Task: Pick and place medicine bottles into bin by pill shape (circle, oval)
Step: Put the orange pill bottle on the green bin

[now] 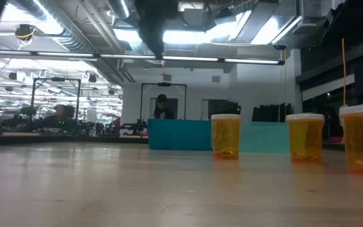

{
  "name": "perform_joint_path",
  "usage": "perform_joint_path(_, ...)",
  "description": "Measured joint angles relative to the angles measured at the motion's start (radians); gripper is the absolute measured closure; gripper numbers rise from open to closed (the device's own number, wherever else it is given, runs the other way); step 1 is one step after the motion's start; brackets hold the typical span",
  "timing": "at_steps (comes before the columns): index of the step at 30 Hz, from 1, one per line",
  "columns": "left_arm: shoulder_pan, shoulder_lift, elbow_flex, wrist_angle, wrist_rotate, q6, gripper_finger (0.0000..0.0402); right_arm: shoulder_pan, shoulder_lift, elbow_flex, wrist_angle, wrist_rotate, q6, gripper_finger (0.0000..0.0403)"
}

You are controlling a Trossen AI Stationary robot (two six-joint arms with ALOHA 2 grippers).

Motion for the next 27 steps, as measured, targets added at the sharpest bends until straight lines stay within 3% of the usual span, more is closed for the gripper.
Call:
perform_joint_path(3, -0.005, -0.154, -0.164, 0.069, 0.03, -0.001, 0.0193, 0.0, 0.0, 0.0, 0.001, 0.0, 0.015, 0.0212)
perform_joint_path(6, 0.003, -0.349, -0.416, 0.236, 0.073, -0.012, 0.0193, 0.0, 0.0, 0.0, 0.001, 0.0, 0.013, 0.0212)
perform_joint_path(10, 0.019, -0.638, -0.827, 0.578, 0.159, -0.043, 0.0193, 0.0, 0.0, 0.0, 0.0, 0.0, 0.008, 0.0212)
perform_joint_path(15, 0.008, -0.929, -1.306, 1.064, 0.175, -0.143, 0.0193, 0.0, 0.0, 0.0, 0.0, 0.0, 0.008, 0.0212)
perform_joint_path(18, -0.007, -1.039, -1.521, 1.309, 0.146, -0.217, 0.0193, 0.0, 0.0, 0.0, 0.0, 0.0, 0.009, 0.0212)
perform_joint_path(22, -0.018, -1.13, -1.72, 1.528, -0.013, -0.284, 0.0193, 0.0, 0.0, 0.0, 0.0, 0.0, 0.011, 0.0212)
perform_joint_path(27, -0.038, -1.177, -1.892, 1.757, -0.024, -0.268, 0.0193, 0.0, 0.0, 0.0, 0.0, 0.001, 0.011, 0.0212)
